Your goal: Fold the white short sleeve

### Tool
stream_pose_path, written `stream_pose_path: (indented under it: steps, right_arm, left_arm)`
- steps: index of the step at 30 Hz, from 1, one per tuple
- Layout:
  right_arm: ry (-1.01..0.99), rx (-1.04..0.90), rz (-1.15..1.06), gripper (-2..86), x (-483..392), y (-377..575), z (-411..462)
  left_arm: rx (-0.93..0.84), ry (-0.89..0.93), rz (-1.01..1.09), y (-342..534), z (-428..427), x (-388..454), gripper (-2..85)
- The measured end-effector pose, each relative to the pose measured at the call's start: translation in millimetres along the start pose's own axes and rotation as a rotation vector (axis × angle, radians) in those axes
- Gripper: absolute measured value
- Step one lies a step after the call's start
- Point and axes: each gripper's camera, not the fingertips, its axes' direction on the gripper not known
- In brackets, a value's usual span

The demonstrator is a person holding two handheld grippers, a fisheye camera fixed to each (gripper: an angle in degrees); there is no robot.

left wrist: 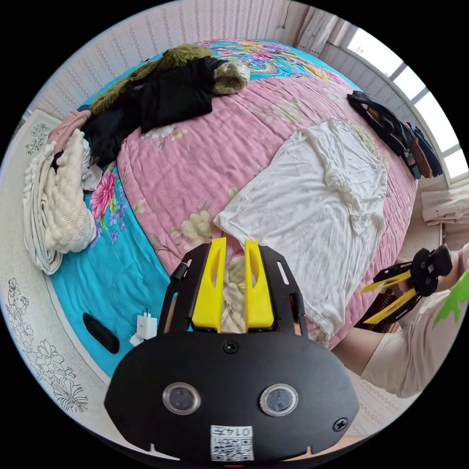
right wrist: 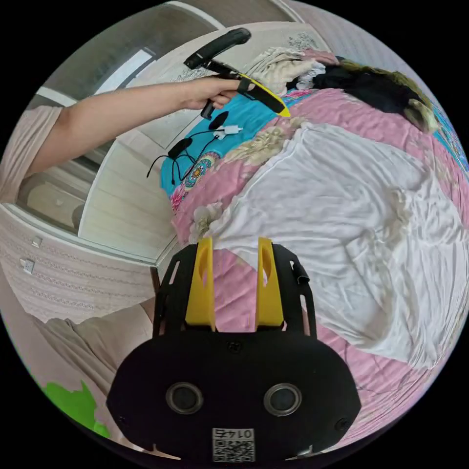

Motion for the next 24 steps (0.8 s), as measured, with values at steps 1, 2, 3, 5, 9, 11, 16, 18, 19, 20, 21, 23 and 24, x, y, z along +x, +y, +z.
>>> stream_pose_path:
  steps: [1, 2, 3, 5, 9, 11, 16, 18, 19, 20, 21, 23, 24]
  right_arm:
    - [0.007, -0.011, -0.02, 12.7, -10.6, -2.7, 8.7]
    - [0.046, -0.034, -0.062, 12.4, -31.7, -6.2, 26.7]
    - [0.108, -0.061, -0.105, 12.4, -51.1, -8.4, 45.7]
    - [0.173, -0.084, -0.14, 12.4, -72.4, -11.1, 70.1]
    - [0.25, -0.084, -0.102, 11.7, -93.3, -27.6, 106.8]
    - [0.245, -0.07, -0.106, 11.6, -103.1, -35.2, 108.2]
    - [0.288, -0.04, -0.157, 11.3, -129.2, -33.6, 101.7]
    - [0.304, -0.042, -0.156, 11.2, -135.6, -31.8, 104.9]
    - [0.31, -0.047, -0.153, 11.2, -136.8, -32.1, 107.0]
    - [0.321, -0.051, -0.152, 11.2, -139.3, -33.0, 111.8]
    - [0.346, -0.068, -0.152, 11.3, -141.6, -34.8, 118.1]
    - [0.379, -0.084, -0.145, 11.5, -143.8, -38.4, 125.1]
    - [0.38, -0.082, -0.144, 11.6, -144.4, -40.0, 127.2]
  left_arm:
    - [0.015, -0.001, -0.002, 8.4, -1.3, -4.0, 6.6]
    - [0.032, -0.009, -0.006, 17.0, -3.4, -7.4, 6.3]
    - [0.042, -0.011, -0.01, 21.2, -4.6, -9.2, 6.3]
    - [0.071, 0.01, -0.03, 36.1, -8.3, -16.3, 6.1]
    - [0.105, 0.032, -0.052, 51.8, -11.1, -25.0, 6.0]
    - [0.103, 0.02, -0.036, 54.2, -9.6, -29.1, 6.1]
    - [0.088, -0.003, 0.014, 39.3, -4.5, -38.0, 7.7]
    - [0.098, 0.002, 0.014, 29.3, -3.2, -44.7, 8.3]
    - [0.096, 0.004, 0.01, 21.9, -0.3, -49.6, 8.5]
    - [0.077, 0.006, 0.004, 14.2, 4.7, -54.6, 8.7]
    - [0.066, 0.007, 0.002, 10.7, 7.6, -56.7, 8.9]
    - [0.03, 0.009, 0.001, -2.1, 19.1, -63.4, 9.9]
    - [0.027, 0.007, 0.002, -4.9, 21.3, -64.6, 10.3]
